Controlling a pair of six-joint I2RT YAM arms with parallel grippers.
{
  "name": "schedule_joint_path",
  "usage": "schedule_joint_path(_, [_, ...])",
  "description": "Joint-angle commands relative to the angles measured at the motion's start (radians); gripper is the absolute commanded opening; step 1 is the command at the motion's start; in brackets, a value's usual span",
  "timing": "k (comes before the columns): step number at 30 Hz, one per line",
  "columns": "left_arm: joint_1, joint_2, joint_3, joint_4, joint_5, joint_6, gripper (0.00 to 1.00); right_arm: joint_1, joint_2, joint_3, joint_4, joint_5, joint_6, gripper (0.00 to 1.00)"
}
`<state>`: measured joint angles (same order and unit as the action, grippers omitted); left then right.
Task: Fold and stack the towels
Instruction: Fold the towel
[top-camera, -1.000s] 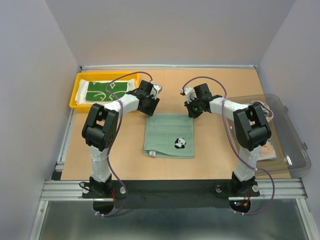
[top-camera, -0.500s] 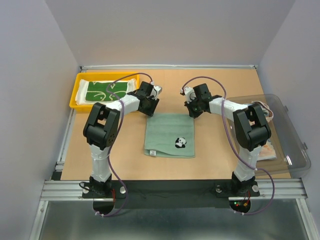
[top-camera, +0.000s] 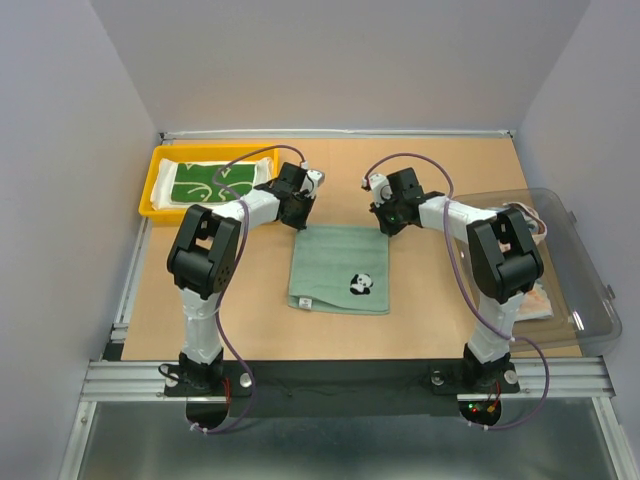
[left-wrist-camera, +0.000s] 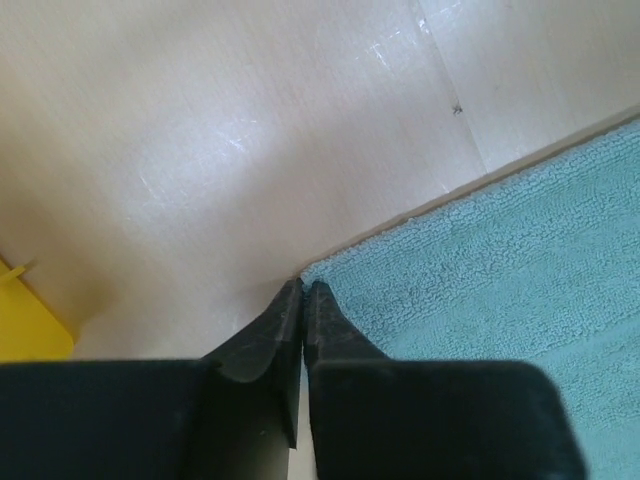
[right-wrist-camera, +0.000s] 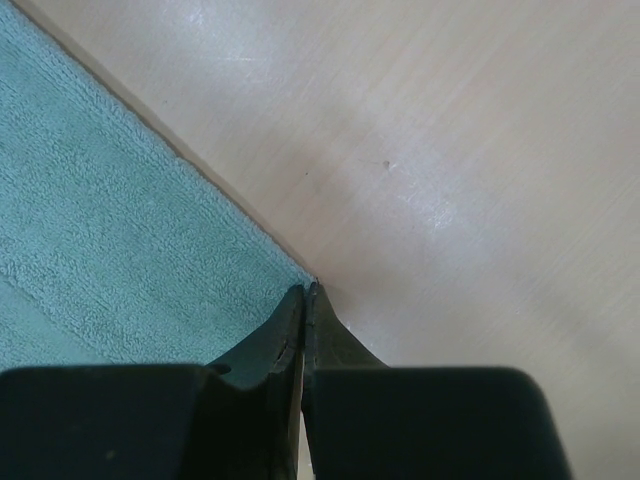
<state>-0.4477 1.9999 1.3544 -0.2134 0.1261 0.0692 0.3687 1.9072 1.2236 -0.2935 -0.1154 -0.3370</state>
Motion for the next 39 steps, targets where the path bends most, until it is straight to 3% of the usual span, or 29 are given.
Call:
schedule_joint_path(1, [0.018,0.054,-0.024,-0.083,-0.022,0.017,0.03,-0.008,-0.002,-0.047,-0.073,0.106,-0.02,0.01])
schedule_joint_path(19, [0.037,-0.265,-0.058,0.049,0.004,0.021,0.0,-0.008,-0.18,0.004,-0.058,0.186,0.039,0.01])
schedule_joint_path(27, [0.037,-0.36,-0.193,0.111,0.044,-0.025,0.0,-0.005,-0.295,-0.056,-0.053,0.122,0.082,0.0])
schedule_joint_path(39, [0.032,-0.506,-0.382,0.183,0.078,-0.146,0.0,0.006,-0.459,-0.214,-0.049,-0.095,0.196,0.0])
